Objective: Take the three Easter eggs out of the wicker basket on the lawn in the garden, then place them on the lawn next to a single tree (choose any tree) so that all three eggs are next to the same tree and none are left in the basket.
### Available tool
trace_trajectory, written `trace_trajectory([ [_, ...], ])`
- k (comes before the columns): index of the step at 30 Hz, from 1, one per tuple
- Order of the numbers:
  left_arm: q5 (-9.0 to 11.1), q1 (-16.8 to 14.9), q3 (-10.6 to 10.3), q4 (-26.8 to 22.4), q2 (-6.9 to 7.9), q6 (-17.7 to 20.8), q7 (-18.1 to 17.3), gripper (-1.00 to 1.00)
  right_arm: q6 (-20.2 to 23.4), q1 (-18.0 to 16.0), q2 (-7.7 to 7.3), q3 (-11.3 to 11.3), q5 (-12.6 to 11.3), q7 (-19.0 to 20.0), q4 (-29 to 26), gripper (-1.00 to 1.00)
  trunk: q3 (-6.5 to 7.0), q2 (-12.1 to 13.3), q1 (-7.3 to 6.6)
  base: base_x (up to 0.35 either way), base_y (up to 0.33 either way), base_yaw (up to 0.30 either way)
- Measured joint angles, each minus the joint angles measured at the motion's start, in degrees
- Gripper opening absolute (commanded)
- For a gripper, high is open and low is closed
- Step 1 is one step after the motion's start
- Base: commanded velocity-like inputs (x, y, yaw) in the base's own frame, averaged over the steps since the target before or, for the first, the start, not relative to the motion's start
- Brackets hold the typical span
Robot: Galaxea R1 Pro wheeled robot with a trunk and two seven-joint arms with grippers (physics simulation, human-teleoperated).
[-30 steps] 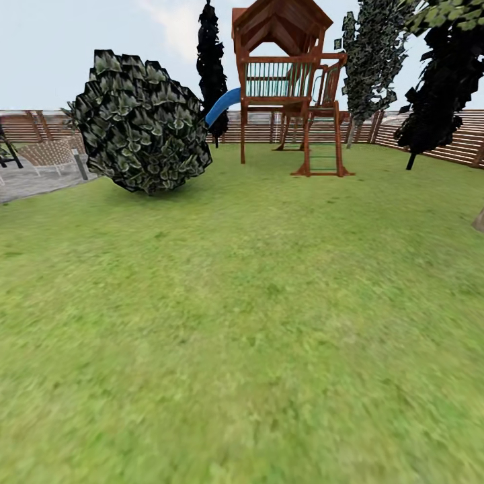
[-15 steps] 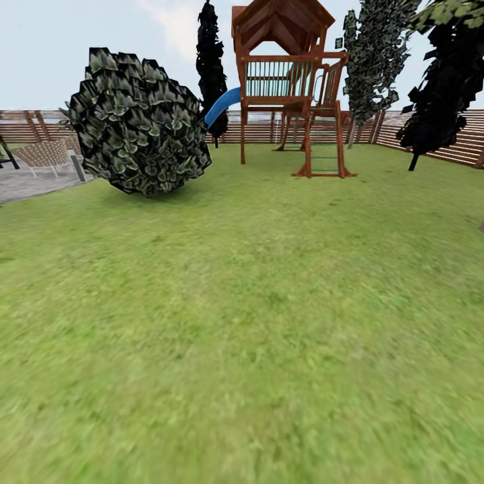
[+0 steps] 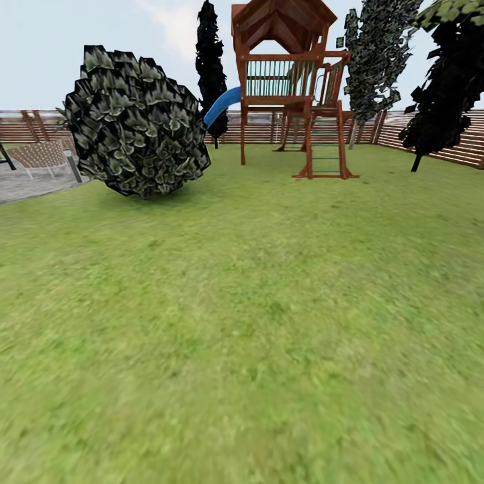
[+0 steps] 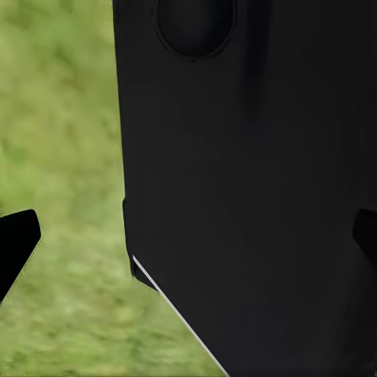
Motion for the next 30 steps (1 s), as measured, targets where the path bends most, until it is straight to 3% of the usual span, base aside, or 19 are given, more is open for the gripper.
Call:
trace_trajectory([
  [30,0.0,0.0,0.0,0.0,0.00,0.0,0.0,1.00,0.0,0.0,0.00,0.0,0.0,0.0,0.0,1.00,0.00,0.0,0.00,0.296,0.000,0.000],
])
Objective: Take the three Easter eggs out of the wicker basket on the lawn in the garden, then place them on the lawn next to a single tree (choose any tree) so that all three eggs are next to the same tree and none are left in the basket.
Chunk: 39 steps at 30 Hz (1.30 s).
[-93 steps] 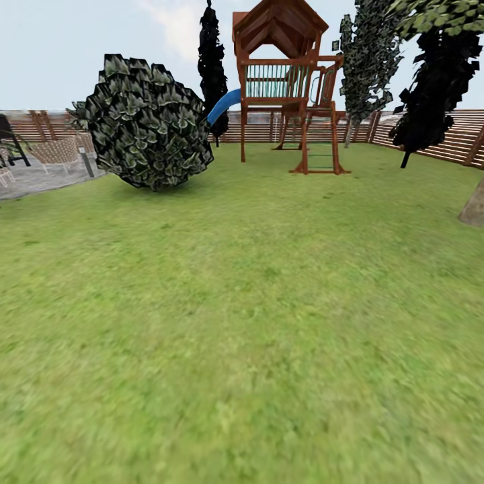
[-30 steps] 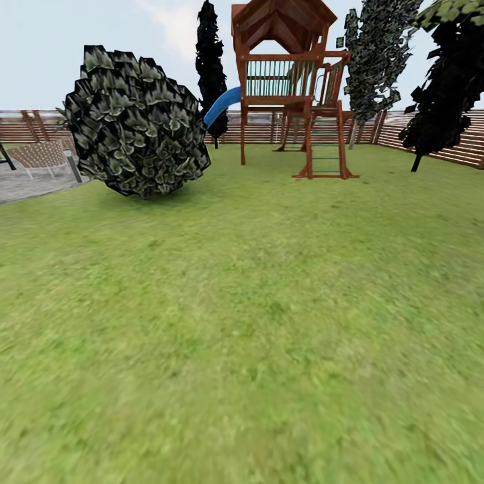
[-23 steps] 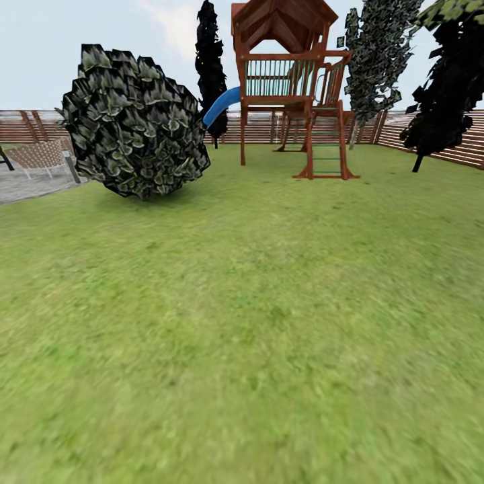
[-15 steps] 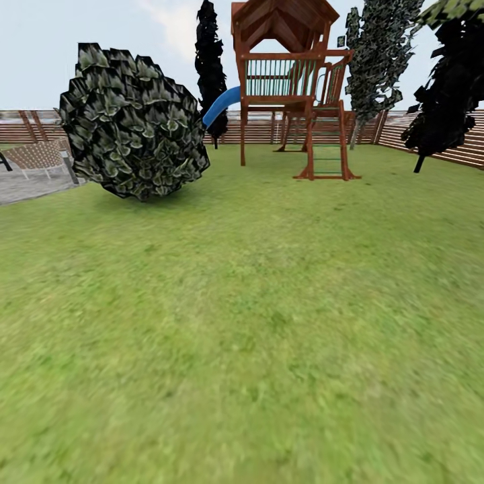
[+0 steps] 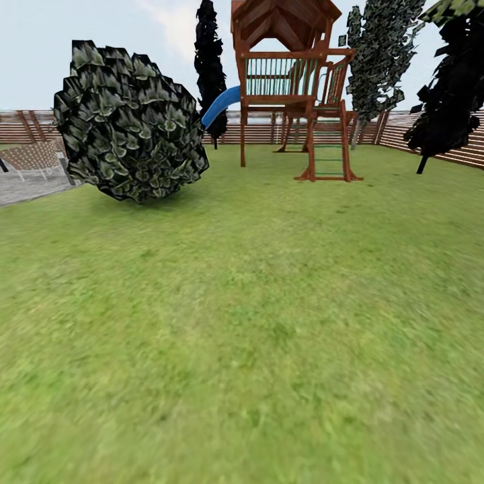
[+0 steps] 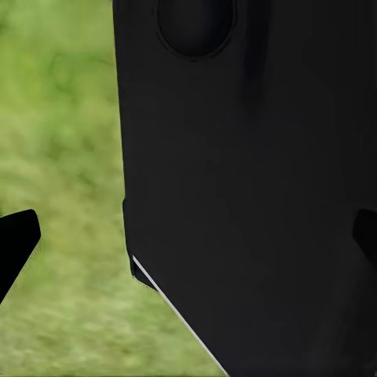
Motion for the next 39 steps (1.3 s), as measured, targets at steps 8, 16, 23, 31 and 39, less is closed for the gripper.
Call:
trace_trajectory([
  [8,0.0,0.0,0.0,0.0,0.00,0.0,0.0,1.00,0.0,0.0,0.00,0.0,0.0,0.0,0.0,1.00,0.00,0.0,0.00,0.296,0.000,0.000],
  [16,0.0,0.0,0.0,0.0,0.00,0.0,0.0,1.00,0.0,0.0,0.00,0.0,0.0,0.0,0.0,1.00,0.00,0.0,0.00,0.296,0.000,0.000],
  [23,0.0,0.0,0.0,0.0,0.00,0.0,0.0,1.00,0.0,0.0,0.00,0.0,0.0,0.0,0.0,1.00,0.00,0.0,0.00,0.296,0.000,0.000],
  [31,0.0,0.0,0.0,0.0,0.00,0.0,0.0,1.00,0.0,0.0,0.00,0.0,0.0,0.0,0.0,1.00,0.00,0.0,0.00,0.296,0.000,0.000],
  [39,0.0,0.0,0.0,0.0,0.00,0.0,0.0,1.00,0.0,0.0,0.00,0.0,0.0,0.0,0.0,1.00,0.00,0.0,0.00,0.296,0.000,0.000],
])
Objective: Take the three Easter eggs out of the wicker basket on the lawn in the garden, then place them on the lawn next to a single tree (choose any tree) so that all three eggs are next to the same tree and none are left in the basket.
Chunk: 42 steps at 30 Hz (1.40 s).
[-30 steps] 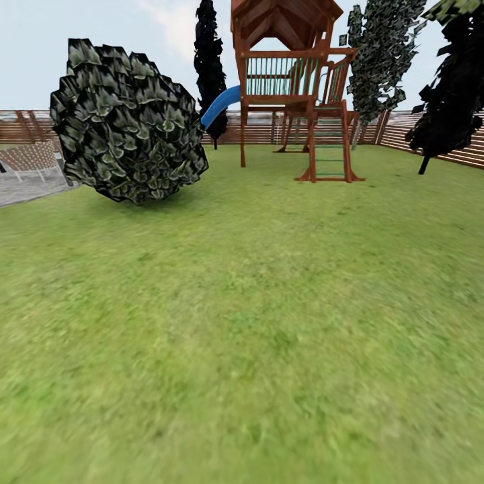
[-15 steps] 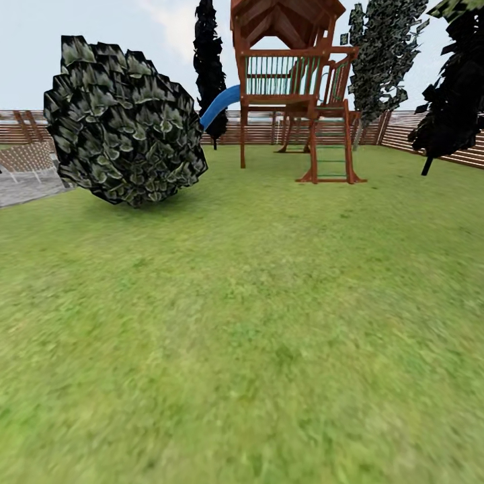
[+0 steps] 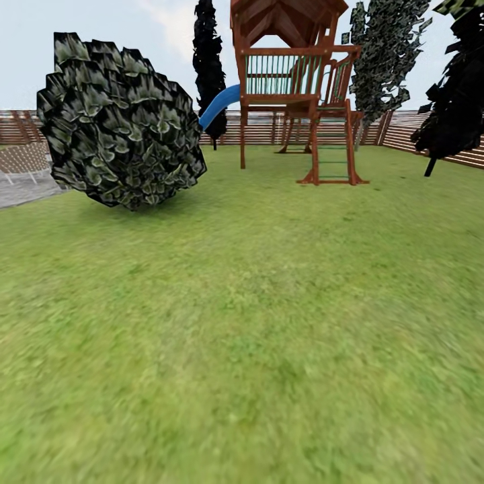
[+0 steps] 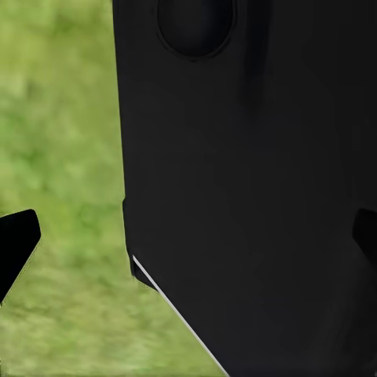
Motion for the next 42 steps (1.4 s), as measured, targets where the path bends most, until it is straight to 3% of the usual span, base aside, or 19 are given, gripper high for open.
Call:
trace_trajectory([
  [42,0.0,0.0,0.0,0.0,0.00,0.0,0.0,1.00,0.0,0.0,0.00,0.0,0.0,0.0,0.0,1.00,0.00,0.0,0.00,0.295,0.000,0.000],
])
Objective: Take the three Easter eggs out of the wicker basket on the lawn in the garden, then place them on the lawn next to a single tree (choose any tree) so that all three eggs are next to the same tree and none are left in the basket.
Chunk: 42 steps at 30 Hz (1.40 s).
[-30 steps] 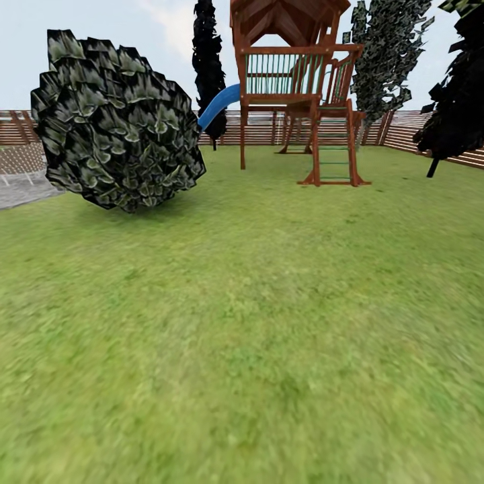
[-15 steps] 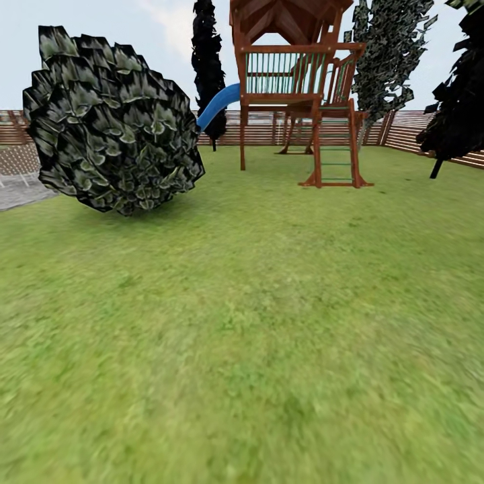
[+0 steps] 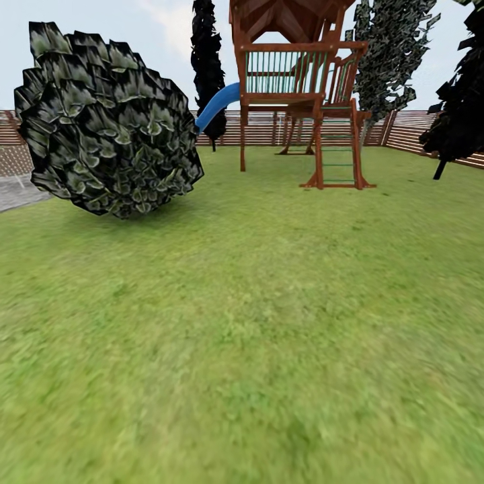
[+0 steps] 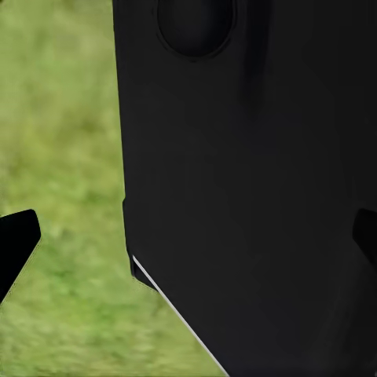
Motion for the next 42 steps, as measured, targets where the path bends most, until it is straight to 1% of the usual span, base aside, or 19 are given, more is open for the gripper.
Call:
trace_trajectory([
  [42,0.0,0.0,0.0,0.0,0.00,0.0,0.0,1.00,0.0,0.0,0.00,0.0,0.0,0.0,0.0,1.00,0.00,0.0,0.00,0.294,0.000,0.000],
])
